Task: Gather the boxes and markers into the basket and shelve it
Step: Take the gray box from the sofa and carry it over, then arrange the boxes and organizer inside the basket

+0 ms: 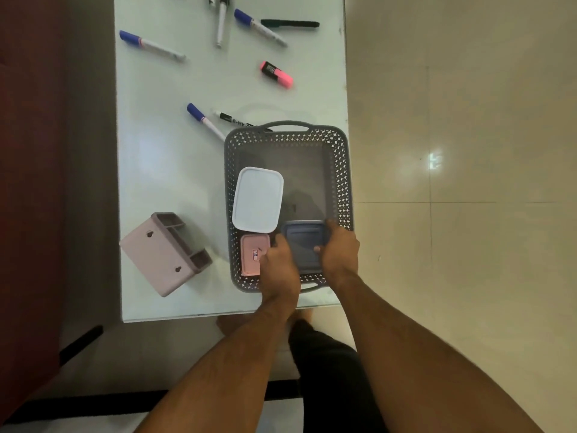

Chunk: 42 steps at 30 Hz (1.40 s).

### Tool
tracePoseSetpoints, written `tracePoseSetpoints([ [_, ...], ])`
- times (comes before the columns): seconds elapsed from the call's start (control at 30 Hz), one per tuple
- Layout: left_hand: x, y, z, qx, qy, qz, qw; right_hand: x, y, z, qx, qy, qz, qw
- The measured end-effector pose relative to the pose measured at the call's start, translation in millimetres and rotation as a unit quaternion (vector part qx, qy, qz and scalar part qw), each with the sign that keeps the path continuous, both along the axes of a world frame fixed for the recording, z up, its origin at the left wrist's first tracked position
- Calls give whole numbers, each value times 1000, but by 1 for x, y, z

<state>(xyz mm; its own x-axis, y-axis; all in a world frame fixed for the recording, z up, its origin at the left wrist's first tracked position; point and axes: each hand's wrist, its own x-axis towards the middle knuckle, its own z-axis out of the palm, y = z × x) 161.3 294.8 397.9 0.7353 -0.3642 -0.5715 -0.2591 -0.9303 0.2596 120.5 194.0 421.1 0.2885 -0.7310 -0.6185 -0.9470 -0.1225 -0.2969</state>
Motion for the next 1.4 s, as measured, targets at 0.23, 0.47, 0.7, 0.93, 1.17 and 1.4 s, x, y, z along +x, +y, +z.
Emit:
tracePoseSetpoints([
  [0.23, -2, -19, -7, 11, 2, 66, 998, -2, -13, 5, 25, 26, 24, 999],
  [0.47, -17, -35, -5, 35, -58, 122, 990, -7, -17, -3, 49, -2, 102, 994],
  [0.7, -27, -40, -4, -3, -99, 172, 980, -11, -17, -14, 37, 12, 185, 982],
  [0.93, -30, -43, -5, -47, -117, 298, 946, 14, -38, -1, 24, 74, 330, 941],
  [1.17, -30, -26, 13, -154, -220, 356, 895, 84, -26, 46, -106, 0, 407, 907],
  [1.4, 10, 18, 31, -224, -283, 546, 756, 172, 44, 36, -1, -205, 508, 837],
])
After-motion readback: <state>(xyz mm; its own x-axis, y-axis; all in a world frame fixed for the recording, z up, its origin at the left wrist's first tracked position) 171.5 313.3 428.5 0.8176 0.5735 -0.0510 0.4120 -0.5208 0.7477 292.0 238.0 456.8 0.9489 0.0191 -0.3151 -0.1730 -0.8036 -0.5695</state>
